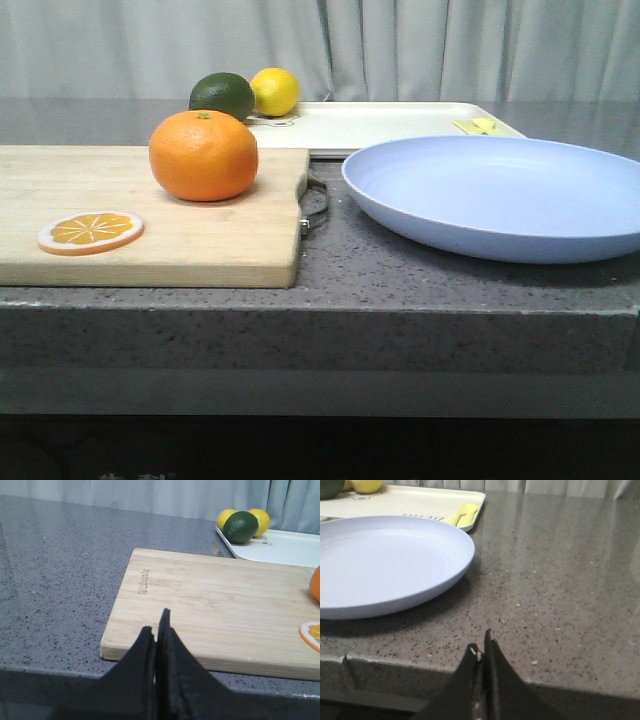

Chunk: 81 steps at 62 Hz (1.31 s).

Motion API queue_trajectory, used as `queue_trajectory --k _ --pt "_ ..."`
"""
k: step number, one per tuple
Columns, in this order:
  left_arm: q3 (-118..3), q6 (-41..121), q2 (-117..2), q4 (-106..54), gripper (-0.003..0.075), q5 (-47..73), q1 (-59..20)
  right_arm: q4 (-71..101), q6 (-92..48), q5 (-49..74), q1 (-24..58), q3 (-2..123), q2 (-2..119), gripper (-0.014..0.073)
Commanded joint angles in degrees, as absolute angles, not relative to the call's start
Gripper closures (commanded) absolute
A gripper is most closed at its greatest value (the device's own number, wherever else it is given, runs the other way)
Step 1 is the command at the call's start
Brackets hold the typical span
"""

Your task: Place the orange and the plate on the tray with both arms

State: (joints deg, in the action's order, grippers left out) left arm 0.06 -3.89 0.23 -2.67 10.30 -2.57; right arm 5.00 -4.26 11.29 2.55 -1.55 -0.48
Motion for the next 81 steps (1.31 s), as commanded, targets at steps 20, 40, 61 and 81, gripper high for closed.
queue_trajectory --k 20,40,61,81 --pt "0.33 -4.34 1.32 -3.0 0.0738 4.58 -2.54 4.88 -4.65 0.34 2.48 -1.3 -1.54 0.0653" --pt "-4.17 -4.34 1.17 -3.38 0.0738 -7.37 -2.54 4.88 -4.59 1.06 2.48 5.32 -1.22 0.0653" --pt "-27.2 -4.24 -25.9 0.89 0.0738 6.04 -2.54 9.68 -4.54 15.65 2.48 33.8 25.8 0.0653" --pt "-31.99 -4.24 -37.77 0.89 0.0737 1.93 -2.54 9.72 -4.54 13.44 2.48 41.53 39.76 0.063"
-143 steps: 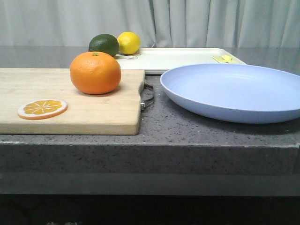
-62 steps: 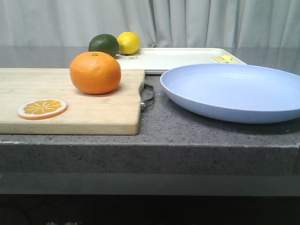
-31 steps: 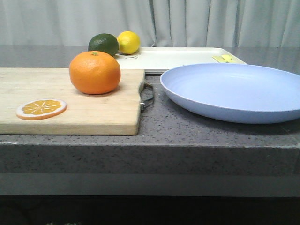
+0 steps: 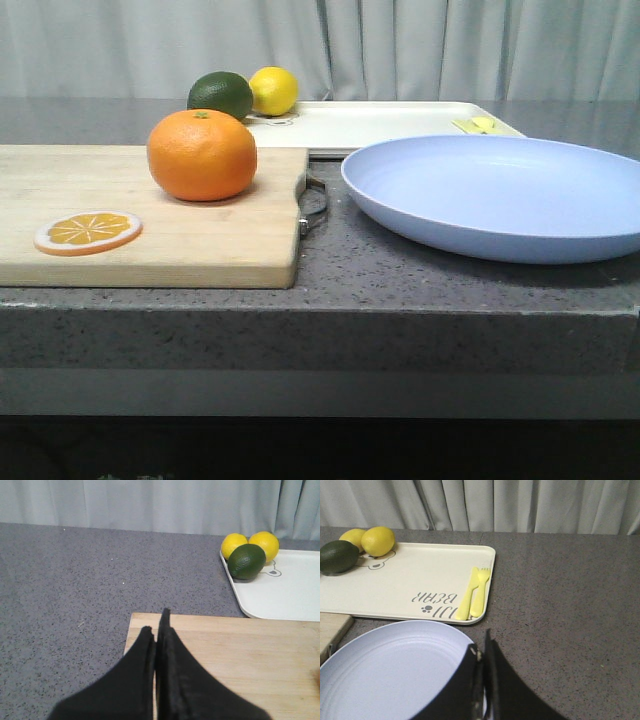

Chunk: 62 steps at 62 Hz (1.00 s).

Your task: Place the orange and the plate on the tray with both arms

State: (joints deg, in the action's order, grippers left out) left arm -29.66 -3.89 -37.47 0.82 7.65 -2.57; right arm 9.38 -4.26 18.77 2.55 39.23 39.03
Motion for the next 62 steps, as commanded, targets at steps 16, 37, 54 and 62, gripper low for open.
queue_trajectory --k 16,37,54,62 --pt "-31.99 -4.24 -37.77 0.89 0.043 1.93 -2.54 9.72 -4.54 13.27 2.48 41.47 39.77 0.0094" --pt "-31.99 -4.24 -37.77 0.41 0.0047 2.21 -2.54 9.72 -4.54 13.45 2.48 41.47 39.77 -0.0051" --pt "-31.99 -4.24 -37.77 -3.39 0.0047 2.32 -2.54 9.72 -4.54 13.45 2.48 41.47 39.77 -0.0051" --pt "-32.88 -4.24 -39.47 -3.39 0.0047 3.0 -3.16 9.72 -4.54 13.45 2.48 41.47 39.77 -0.0051"
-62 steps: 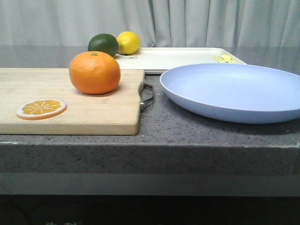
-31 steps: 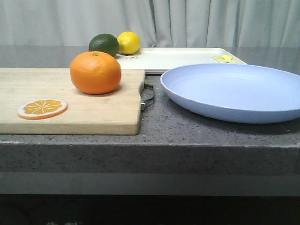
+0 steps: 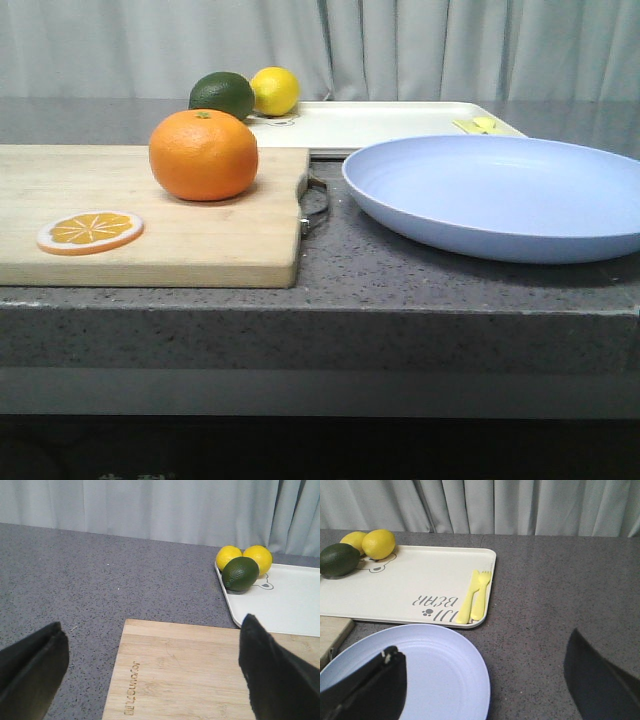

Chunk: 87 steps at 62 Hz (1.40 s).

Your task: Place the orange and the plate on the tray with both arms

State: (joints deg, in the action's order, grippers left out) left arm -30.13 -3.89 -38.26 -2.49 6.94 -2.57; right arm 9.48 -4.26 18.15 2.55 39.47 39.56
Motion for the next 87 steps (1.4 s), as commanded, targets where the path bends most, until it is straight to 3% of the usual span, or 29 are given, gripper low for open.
queue_trajectory --k 1,22,38,59,87 --pt "-33.44 -4.24 -40.07 -3.39 0.0047 3.65 -3.44 9.72 -4.54 13.45 2.48 41.47 39.77 -0.0051" --pt "-53.63 -3.73 -60.43 -2.99 0.0047 19.95 -17.48 9.72 -4.54 13.45 2.48 41.47 39.77 -0.0051" --pt "-78.05 -3.73 -81.35 -2.79 0.0047 39.91 -29.85 9.72 -4.54 13.45 2.48 41.47 39.77 -0.0051" --pt "-98.76 -3.3 -99.52 -2.52 0.0047 61.37 -33.44 9.72 -4.54 13.45 2.48 41.47 39.77 -0.0051" --pt "-101.28 -3.3 -105.53 -2.98 0.0047 71.91 -33.44 9.72 -4.54 13.02 2.48 41.47 39.77 -0.0051"
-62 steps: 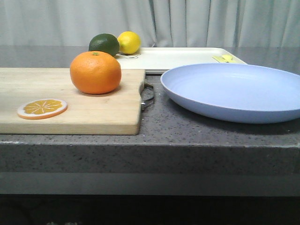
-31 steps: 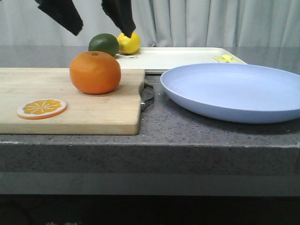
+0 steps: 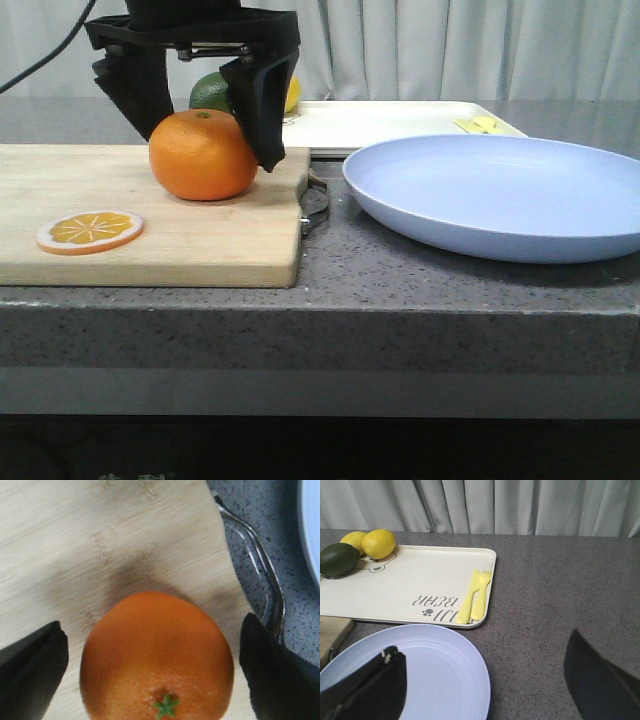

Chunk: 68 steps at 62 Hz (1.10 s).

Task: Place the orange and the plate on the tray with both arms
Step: 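Lower the left gripper around the orange on the cutting board and close, then lift the orange with the left gripper and carry it over the blue plate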

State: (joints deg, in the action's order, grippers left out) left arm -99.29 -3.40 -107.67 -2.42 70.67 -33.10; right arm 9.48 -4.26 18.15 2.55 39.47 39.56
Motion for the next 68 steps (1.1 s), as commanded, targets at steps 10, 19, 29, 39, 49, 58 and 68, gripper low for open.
queue_trajectory --k 10,19,29,39,49,58,68 --pt "-101.28 -3.3 -106.12 -2.98 0.0094 71.91 -33.44 9.72 -4.54 13.02 2.48 41.47 39.77 -0.0051" --pt "-101.33 -3.21 -106.12 -2.98 0.0297 72.76 -33.44 9.72 -4.54 13.02 2.48 41.47 39.77 -0.0051" --pt "-102.05 -2.11 -106.12 -2.68 0.0498 72.84 -33.44 9.72 -4.54 13.02 2.48 41.47 39.77 -0.0051" --pt "-106.68 -2.11 -106.12 -2.91 0.0571 71.28 -34.17 9.72 -4.54 13.02 2.48 41.47 39.77 -0.0051" --pt "-110.67 -2.11 -106.12 -5.82 0.057 64.88 -37.92 9.72 -4.54 13.02 2.48 41.47 39.77 -0.0051" --pt "-110.79 -2.11 -107.45 -7.28 0.057 53.84 -43.44 9.72 -4.54 13.02 2.48 41.47 39.77 -0.0051" --pt "-110.79 -2.11 -111.29 -7.28 0.057 45.13 -48.51 9.72 -4.54 13.02 2.48 41.47 39.77 -0.0051"
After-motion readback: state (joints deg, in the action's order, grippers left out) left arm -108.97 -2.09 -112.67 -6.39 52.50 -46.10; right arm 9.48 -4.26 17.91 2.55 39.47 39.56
